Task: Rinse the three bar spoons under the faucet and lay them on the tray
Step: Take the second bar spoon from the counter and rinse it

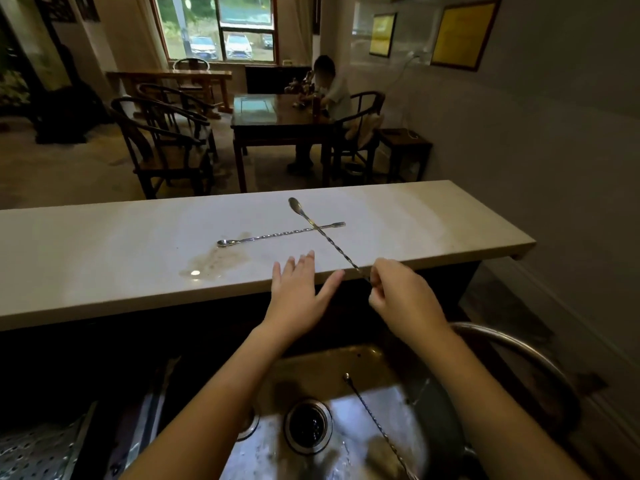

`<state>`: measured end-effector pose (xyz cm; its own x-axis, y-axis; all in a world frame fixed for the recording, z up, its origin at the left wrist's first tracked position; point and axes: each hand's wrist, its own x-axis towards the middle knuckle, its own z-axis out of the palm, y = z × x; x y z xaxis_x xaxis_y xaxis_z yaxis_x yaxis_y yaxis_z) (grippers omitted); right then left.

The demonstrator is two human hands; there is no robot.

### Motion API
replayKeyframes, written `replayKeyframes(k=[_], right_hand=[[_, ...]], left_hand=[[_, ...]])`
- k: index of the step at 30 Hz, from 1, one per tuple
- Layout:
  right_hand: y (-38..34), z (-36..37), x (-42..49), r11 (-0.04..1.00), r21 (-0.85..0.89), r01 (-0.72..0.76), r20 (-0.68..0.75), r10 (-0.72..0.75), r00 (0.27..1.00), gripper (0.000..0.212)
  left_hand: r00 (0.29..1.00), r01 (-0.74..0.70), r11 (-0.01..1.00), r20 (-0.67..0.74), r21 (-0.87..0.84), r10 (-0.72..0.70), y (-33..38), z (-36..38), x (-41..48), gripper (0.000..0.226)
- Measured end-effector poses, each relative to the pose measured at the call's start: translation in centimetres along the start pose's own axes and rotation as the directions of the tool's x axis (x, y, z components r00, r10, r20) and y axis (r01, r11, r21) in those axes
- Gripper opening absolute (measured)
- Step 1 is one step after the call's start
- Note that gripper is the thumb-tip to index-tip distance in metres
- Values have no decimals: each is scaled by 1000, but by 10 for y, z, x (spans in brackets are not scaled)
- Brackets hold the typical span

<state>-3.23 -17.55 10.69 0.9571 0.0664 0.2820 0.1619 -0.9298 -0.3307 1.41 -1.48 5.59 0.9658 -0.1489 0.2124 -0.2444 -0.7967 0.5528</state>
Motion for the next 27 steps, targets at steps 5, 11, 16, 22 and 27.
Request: replayKeyframes(k=[5,11,16,22,27], right_hand=[[26,51,-70,979,121,-165,-27,170,985,7],[62,101,-115,860,236,-453,86,445,891,14],[88,126,-131,785,169,-597,282,541,792,18],[104,116,-120,688,438,-579,350,463,814,34],[110,118,-122,547,599,-585,331,496,803,39]], left_hand=[[999,-49,892,-3,-449,53,38,9,-12,68],[997,63,430,71,-901,4,80,58,-29,25],[988,142,437,156,-888,-4,91,117,-52,24],[964,160,550,250,-819,92,104,152,-66,29],[939,133,538,280,-833,200,106,151,-61,21]])
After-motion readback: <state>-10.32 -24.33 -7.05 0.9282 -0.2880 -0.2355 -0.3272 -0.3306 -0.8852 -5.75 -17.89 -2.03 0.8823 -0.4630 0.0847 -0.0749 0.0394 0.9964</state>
